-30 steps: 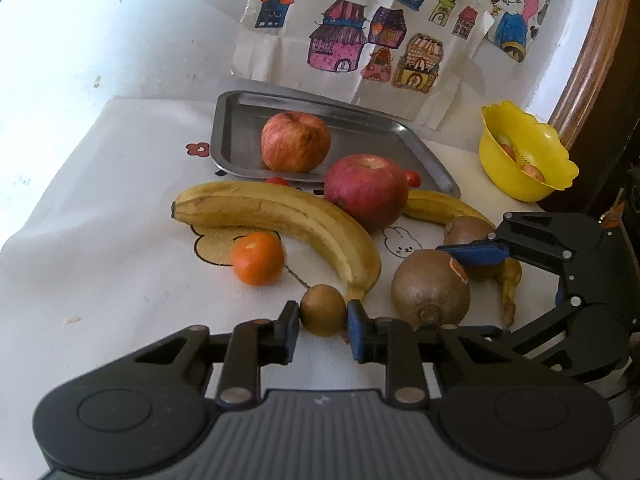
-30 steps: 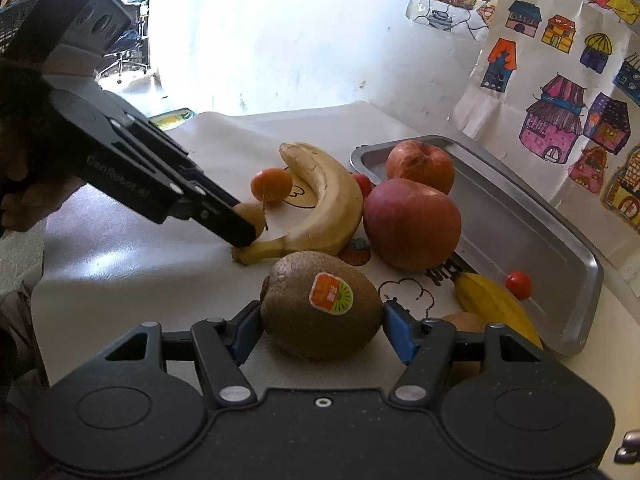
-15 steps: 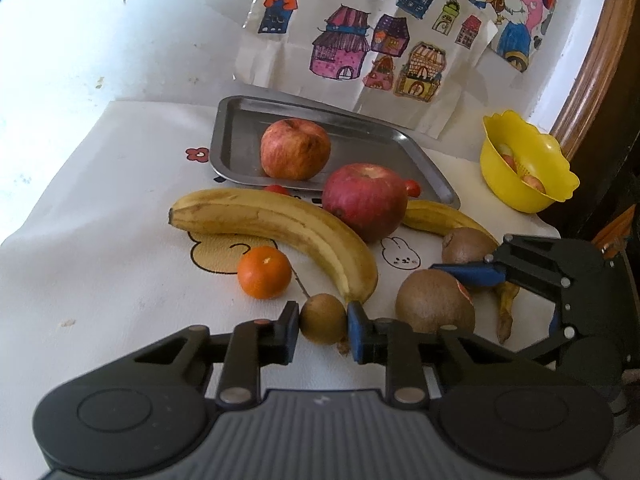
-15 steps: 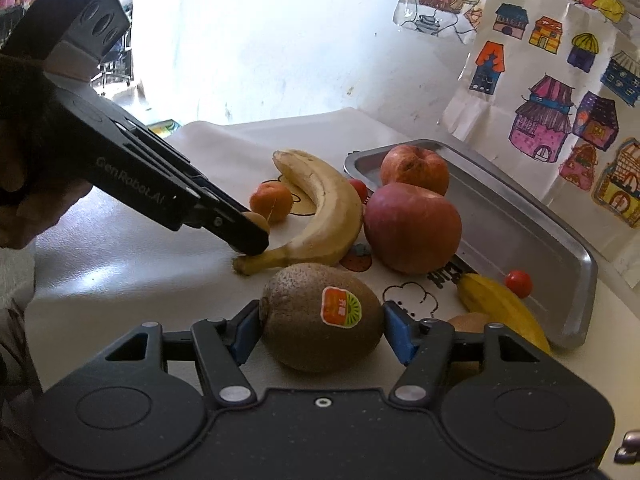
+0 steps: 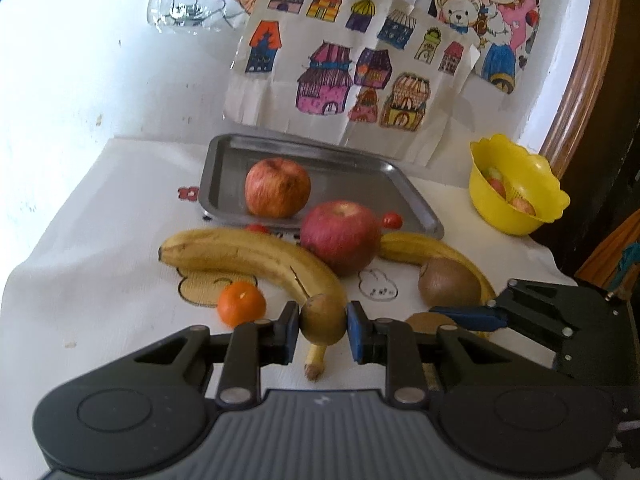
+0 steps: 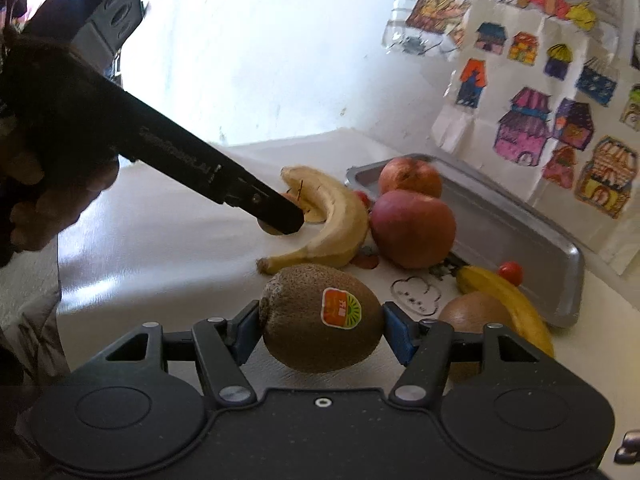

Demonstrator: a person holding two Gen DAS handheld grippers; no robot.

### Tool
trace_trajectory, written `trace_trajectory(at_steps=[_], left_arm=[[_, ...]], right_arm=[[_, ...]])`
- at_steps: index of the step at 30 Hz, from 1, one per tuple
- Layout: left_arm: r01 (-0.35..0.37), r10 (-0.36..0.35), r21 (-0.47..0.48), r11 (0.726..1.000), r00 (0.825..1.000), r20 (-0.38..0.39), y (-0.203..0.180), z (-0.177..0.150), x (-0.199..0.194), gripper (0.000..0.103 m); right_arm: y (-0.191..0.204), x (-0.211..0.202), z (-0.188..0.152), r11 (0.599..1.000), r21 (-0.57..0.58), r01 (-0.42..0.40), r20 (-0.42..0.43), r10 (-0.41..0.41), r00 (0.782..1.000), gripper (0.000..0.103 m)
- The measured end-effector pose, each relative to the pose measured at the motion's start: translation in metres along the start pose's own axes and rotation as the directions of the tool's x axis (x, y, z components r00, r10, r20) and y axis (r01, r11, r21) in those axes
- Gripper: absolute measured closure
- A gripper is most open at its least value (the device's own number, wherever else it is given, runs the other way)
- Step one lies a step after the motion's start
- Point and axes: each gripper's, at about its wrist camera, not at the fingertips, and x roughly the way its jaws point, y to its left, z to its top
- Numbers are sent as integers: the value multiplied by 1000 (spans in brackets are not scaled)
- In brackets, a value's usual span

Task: Organize fruits
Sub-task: 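Lower the kiwi into the metal tray with the right tool while the left tool releases the small fruit there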

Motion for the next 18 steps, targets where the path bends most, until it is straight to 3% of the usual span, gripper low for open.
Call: trace_trajectory(at_steps=[8,18], left_arm=[[3,-3,-2,1000,996,85,-10,29,5,75],[1,-12,51,999,978,209,-36,83,26,75]], right_arm=[[-21,-23,17,998,17,67,80,-68,994,38],[-78,-30,42,980,57,190,124,-196,973,38]])
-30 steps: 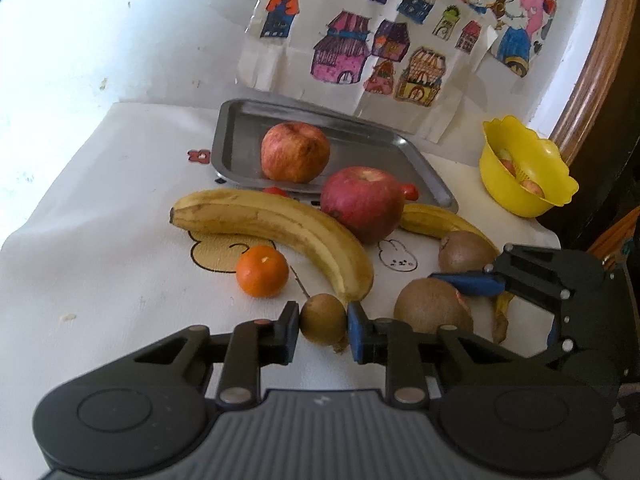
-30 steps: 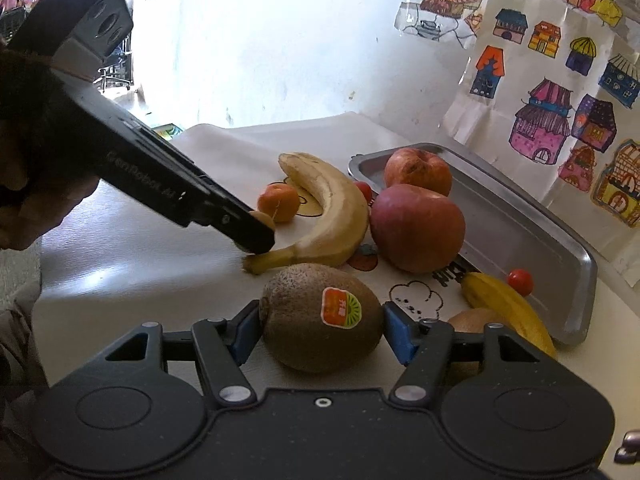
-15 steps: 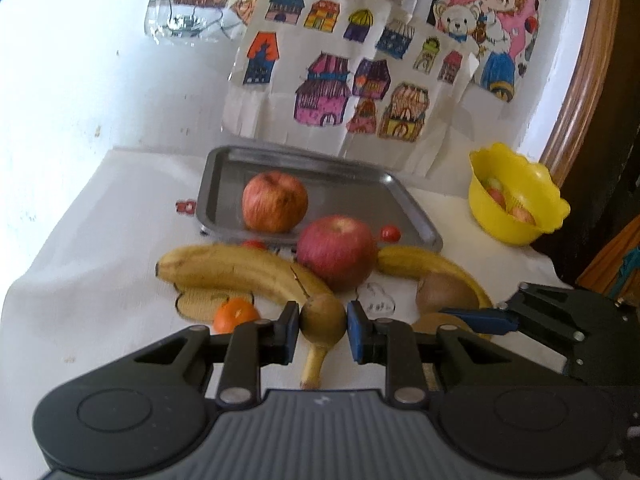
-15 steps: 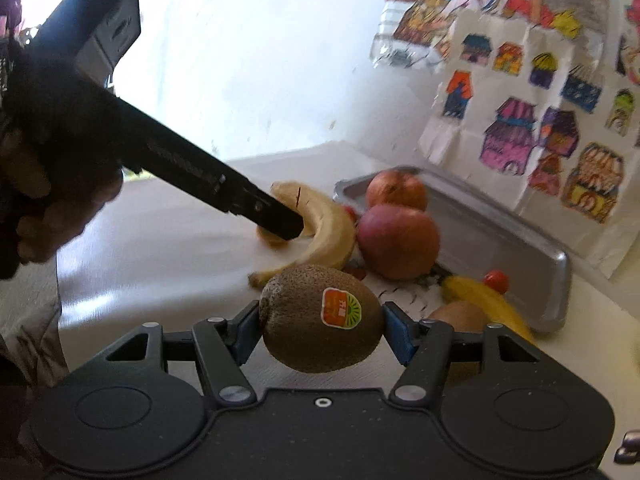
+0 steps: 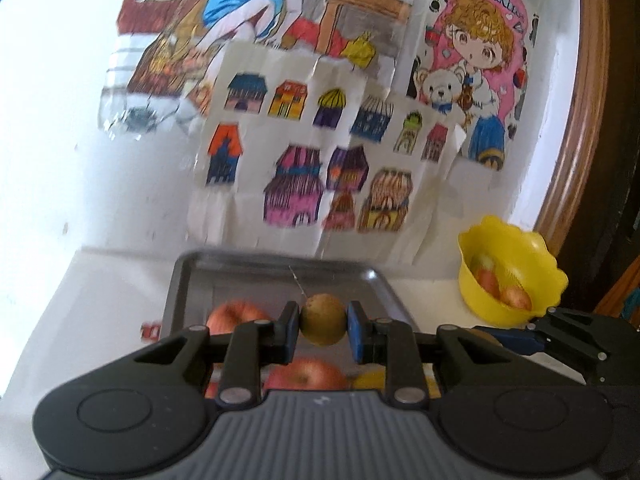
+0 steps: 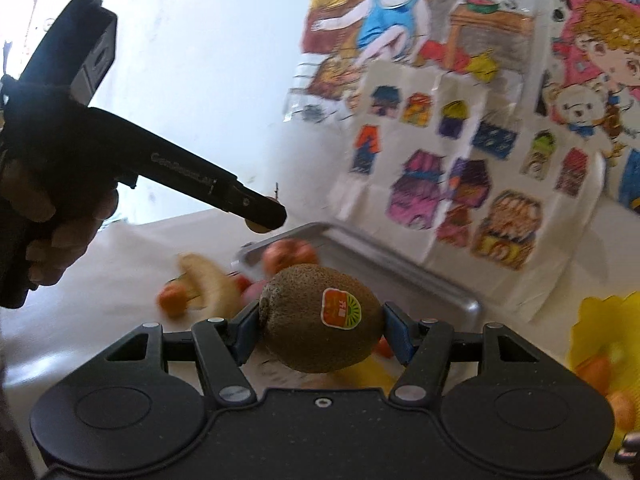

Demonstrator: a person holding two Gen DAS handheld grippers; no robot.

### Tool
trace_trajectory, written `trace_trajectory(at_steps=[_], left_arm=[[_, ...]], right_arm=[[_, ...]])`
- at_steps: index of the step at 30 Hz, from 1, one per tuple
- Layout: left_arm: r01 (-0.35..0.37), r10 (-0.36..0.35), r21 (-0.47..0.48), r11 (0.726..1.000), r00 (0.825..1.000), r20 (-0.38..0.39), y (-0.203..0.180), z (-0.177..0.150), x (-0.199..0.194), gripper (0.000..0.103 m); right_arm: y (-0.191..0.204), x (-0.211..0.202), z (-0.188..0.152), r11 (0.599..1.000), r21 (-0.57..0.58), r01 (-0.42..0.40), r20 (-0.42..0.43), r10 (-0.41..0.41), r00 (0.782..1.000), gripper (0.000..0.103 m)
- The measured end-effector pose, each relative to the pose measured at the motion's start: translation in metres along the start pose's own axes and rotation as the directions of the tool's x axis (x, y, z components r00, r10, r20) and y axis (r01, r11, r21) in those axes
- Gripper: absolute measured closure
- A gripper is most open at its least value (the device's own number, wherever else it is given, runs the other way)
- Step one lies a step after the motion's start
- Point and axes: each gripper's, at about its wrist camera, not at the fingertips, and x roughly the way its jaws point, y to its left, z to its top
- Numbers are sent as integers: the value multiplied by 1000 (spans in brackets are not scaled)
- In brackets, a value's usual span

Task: Organize fruits
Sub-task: 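Lower the kiwi into the metal tray with the right tool while the left tool releases the small fruit there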

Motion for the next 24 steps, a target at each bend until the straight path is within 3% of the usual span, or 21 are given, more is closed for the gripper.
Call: trace_trajectory(at_steps=[4,14,24], left_arm=[[1,-1,25,1000,1000,14,-11,7,22,75],[34,-32,34,999,998,-58,-19,9,87,75],[40,-36,18,999,985,-171,-16,4,141,75]], right_arm=[[-25,13,4,999,21,41,-12,-41,999,38],[-82,60,-10,986,122,115,-103,-103,989,38],[-110,107,-33,982,162,103,-190,-71,979,38]])
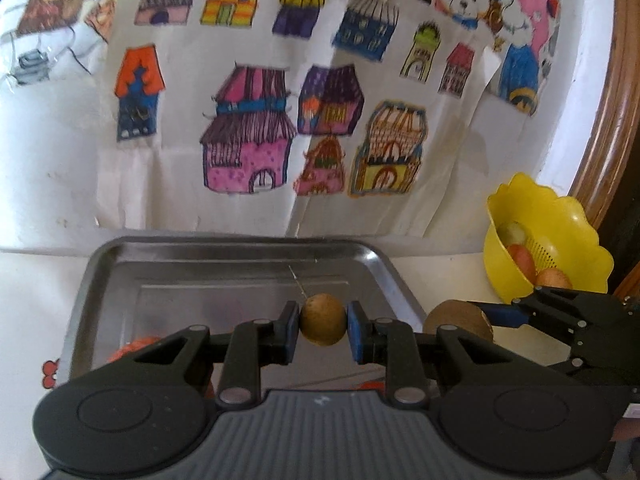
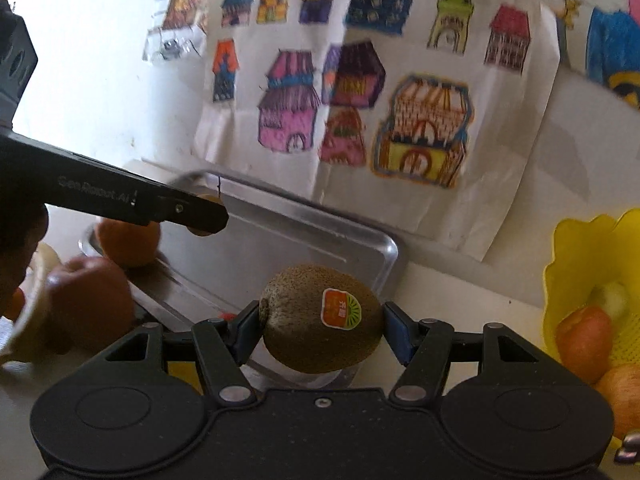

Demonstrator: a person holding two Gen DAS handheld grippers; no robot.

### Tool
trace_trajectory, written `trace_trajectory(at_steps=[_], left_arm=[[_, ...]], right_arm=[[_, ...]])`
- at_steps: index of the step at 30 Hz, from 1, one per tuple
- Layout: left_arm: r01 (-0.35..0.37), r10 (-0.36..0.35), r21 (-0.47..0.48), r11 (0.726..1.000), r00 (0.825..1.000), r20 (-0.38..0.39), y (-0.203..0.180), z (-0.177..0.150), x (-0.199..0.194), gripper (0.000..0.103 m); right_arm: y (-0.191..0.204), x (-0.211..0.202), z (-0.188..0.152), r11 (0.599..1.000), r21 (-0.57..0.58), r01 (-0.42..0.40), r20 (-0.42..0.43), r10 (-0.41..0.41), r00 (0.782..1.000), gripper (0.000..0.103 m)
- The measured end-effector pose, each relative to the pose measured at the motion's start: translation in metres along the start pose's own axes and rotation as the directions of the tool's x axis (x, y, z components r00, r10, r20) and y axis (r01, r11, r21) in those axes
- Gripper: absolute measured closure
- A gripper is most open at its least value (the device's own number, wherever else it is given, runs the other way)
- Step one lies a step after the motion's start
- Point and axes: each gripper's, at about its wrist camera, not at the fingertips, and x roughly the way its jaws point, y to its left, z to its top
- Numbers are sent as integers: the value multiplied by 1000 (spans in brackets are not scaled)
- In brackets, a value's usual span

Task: Organize fruits
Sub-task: 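Lower the kiwi into the metal tray with the right tool while the left tool releases the small fruit there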

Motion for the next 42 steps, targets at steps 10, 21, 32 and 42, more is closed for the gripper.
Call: trace_trajectory(at_steps=[10,21,32,42], left_arm=[[-15,12,-29,999,997,-72,6,1,24,75],[-39,38,-3,999,986,-163,3,6,36,75],[-43,43,5,999,976,-211,4,3,43,74],[-27,29,10,1000,988,-155,-2,1,30,34]], right_arm=[[-7,19,-3,1000,-7,-21,-10,21,1000,38],[3,28,-3,998,-45,-40,-16,39,999,37],[10,34,-8,997,-64,-52,-31,50,998,37],[15,13,-8,999,-43,-28,22,29,999,16]])
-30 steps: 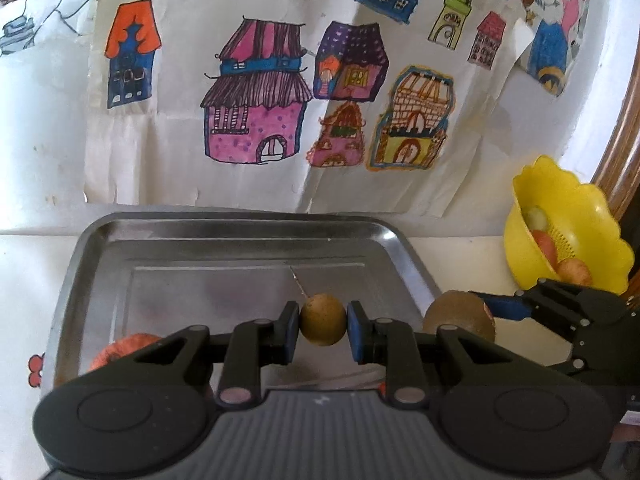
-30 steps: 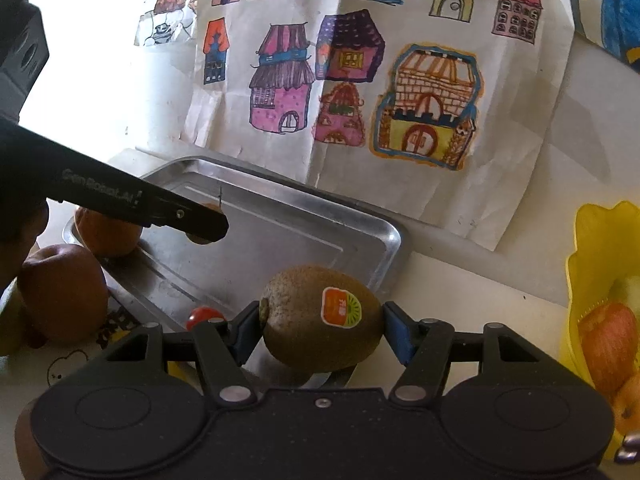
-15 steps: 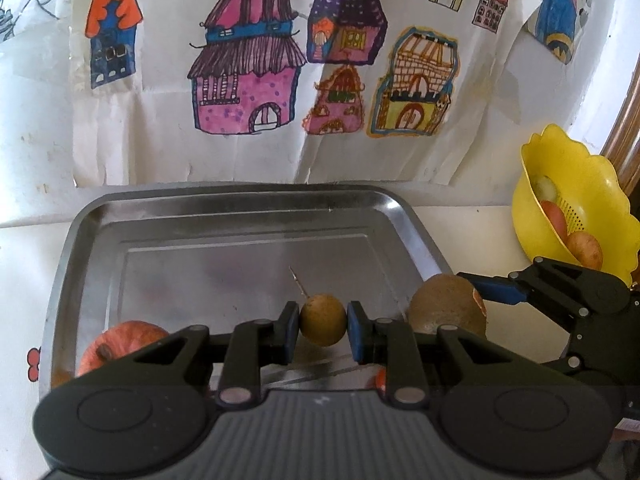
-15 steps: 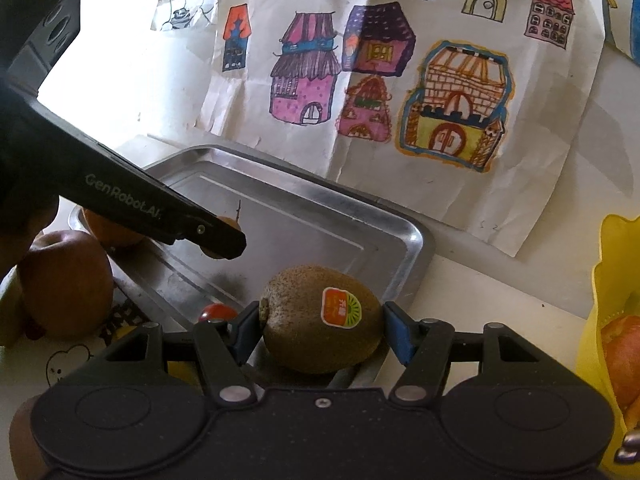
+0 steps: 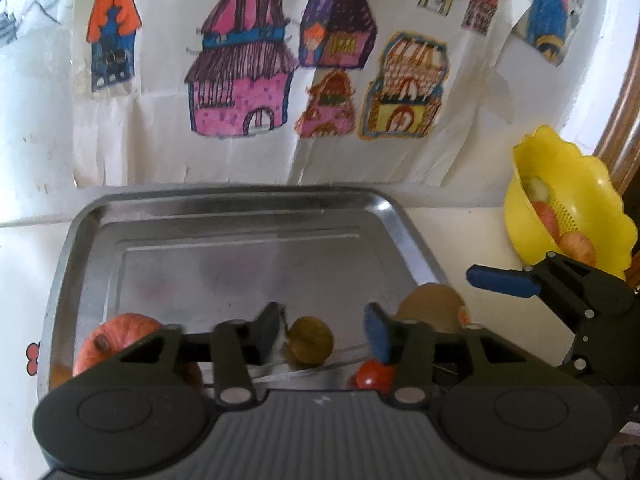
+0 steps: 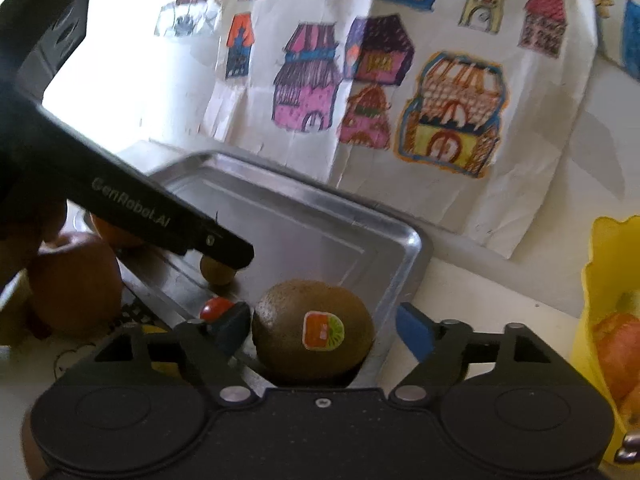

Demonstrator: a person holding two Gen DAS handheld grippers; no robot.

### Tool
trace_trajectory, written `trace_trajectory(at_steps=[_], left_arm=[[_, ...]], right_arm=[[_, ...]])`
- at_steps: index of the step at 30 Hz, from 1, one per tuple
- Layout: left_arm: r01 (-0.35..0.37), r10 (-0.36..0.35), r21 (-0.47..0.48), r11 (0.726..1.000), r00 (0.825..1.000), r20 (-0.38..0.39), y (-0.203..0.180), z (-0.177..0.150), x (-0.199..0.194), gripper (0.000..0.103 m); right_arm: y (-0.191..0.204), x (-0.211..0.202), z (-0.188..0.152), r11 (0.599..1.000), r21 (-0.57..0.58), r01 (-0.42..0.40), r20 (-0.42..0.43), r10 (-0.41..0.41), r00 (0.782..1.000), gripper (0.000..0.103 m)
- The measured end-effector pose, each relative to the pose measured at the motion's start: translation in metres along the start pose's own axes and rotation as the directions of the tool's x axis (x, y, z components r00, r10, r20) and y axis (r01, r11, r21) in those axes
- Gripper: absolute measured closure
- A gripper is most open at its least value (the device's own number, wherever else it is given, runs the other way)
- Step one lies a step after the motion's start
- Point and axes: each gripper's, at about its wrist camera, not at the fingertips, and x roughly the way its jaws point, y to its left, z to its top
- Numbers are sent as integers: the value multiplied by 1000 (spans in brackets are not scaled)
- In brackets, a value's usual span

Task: Organize fruits
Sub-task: 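Lower the kiwi into the metal tray with the right tool while the left tool releases the small fruit there, then withdraw both tools from the tray back toward the fruit on the table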

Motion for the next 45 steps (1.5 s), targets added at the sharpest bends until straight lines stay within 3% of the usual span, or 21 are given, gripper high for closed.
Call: trace_trajectory(at_steps=[1,2,15,31,35,45], left_arm=[[-11,11,-7,1000,1000,20,-1,-1,-4,22],[-17,17,-17,1000,999,45,0,-1,-9,19],[-5,13,-38,999,977,211,-10,2,-76,1],[-58,73,-56,997,940,332,-8,-27,-156,0],[-134,149,-65,989,919,365,-10,-39,-174,0],[-185,200,-77,980,883,425,-7,-87,-213,0]], right_arm=[[-1,-5,0,1000,3,6,8,-6,1000,14],[-1,-9,0,1000,5,14,16,-14,1000,13],[12,-87,7,996,26,84,172,-87,981,1],[48,-173,9,989,79,125,321,-144,936,1],[56,-187,3,977,164,134,319,-181,931,1],[92,-227,-31,945,268,191,301,-270,915,1]])
